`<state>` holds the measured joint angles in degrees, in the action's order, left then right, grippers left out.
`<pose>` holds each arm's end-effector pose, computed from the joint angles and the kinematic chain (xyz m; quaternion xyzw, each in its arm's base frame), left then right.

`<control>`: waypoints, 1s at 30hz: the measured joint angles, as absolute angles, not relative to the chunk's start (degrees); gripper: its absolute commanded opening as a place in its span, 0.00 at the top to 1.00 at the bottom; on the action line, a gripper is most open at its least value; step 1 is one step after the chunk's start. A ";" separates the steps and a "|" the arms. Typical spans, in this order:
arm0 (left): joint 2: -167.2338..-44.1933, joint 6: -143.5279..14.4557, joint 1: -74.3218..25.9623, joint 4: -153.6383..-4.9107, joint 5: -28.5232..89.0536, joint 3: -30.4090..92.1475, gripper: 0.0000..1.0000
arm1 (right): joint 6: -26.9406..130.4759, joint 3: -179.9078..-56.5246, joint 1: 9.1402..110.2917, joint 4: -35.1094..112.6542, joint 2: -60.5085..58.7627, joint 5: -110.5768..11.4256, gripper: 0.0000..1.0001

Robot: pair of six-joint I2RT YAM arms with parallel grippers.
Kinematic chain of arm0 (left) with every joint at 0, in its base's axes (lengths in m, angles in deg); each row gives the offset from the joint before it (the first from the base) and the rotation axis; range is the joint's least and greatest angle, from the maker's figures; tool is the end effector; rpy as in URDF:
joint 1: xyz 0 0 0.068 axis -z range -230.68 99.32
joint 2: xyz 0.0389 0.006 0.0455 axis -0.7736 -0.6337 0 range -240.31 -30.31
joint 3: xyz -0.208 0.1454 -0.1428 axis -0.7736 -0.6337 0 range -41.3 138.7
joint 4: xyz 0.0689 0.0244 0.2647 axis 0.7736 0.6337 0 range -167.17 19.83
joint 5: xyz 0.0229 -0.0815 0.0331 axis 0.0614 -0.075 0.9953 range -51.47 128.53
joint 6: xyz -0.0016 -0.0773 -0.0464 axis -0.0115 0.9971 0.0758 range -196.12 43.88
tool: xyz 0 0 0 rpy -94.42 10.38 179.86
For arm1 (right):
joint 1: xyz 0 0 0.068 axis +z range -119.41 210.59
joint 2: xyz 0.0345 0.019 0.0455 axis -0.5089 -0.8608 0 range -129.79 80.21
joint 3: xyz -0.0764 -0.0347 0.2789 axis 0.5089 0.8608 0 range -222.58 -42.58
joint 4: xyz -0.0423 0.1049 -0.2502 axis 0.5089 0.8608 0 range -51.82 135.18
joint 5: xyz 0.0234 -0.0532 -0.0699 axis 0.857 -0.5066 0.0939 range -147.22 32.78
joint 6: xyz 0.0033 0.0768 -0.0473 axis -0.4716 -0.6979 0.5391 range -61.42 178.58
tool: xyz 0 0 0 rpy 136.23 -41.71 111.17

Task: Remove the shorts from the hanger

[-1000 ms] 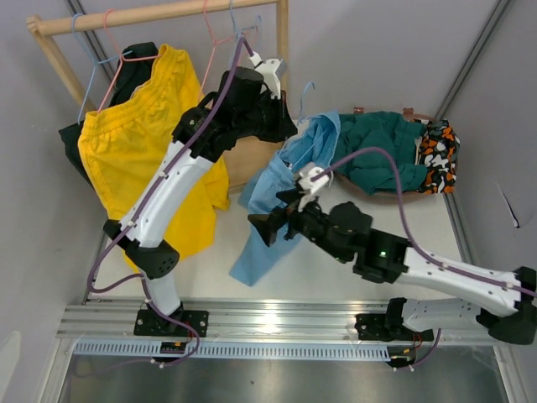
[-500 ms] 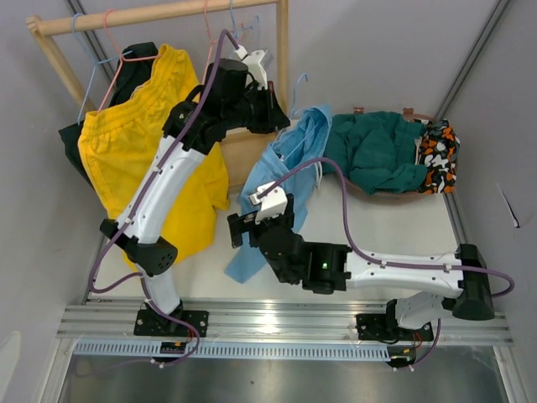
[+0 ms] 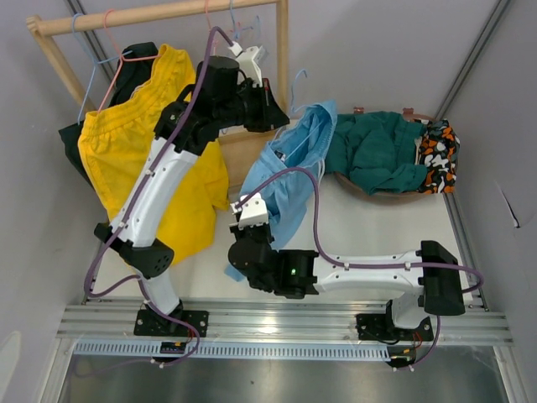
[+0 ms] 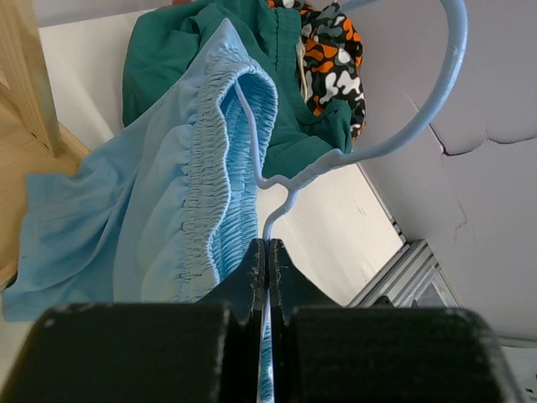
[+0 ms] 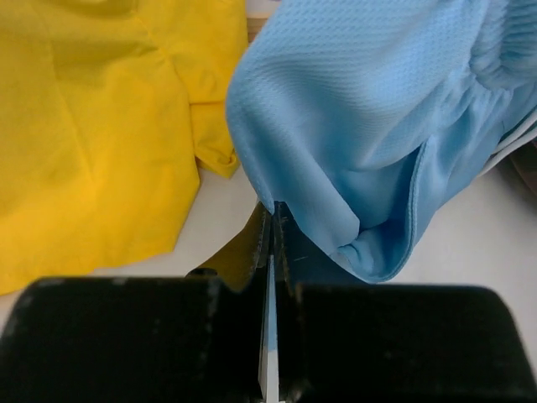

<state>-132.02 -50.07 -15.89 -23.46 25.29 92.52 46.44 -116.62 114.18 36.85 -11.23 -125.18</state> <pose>0.3234 -0.2472 0.5229 0.1272 0.8143 -0.3649 0.4332 0.1181 0.3816 0.3473 -0.1140 0.7341 0.0702 0.6657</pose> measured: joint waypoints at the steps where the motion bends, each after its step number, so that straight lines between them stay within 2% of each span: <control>1: -131.78 -50.07 -16.18 -23.46 25.23 92.50 1.00 | 46.62 -116.62 114.38 36.48 -11.23 -125.51 1.00; 7: -130.36 -50.01 -18.67 -24.38 24.51 91.67 1.00 | 47.01 -116.64 120.93 34.47 -11.93 -126.23 1.00; 15: -130.84 -47.91 -22.65 -22.60 19.81 93.11 1.00 | 48.15 -117.26 133.81 31.26 -19.12 -127.41 1.00; 23: -132.37 -46.58 -27.22 -29.38 15.52 96.87 1.00 | 43.49 -117.41 137.81 35.91 -22.95 -124.94 1.00; 27: -127.56 -47.10 -27.28 -30.91 14.80 89.07 1.00 | 39.62 -113.28 135.03 37.86 -18.84 -125.53 1.00; 30: -120.37 -48.94 -26.56 -31.13 14.60 77.96 1.00 | 38.42 -108.80 131.34 38.82 -12.83 -126.12 1.00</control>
<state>-120.37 -48.94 -26.56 -31.13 14.60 77.96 38.42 -108.80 131.34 38.82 -12.83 -126.12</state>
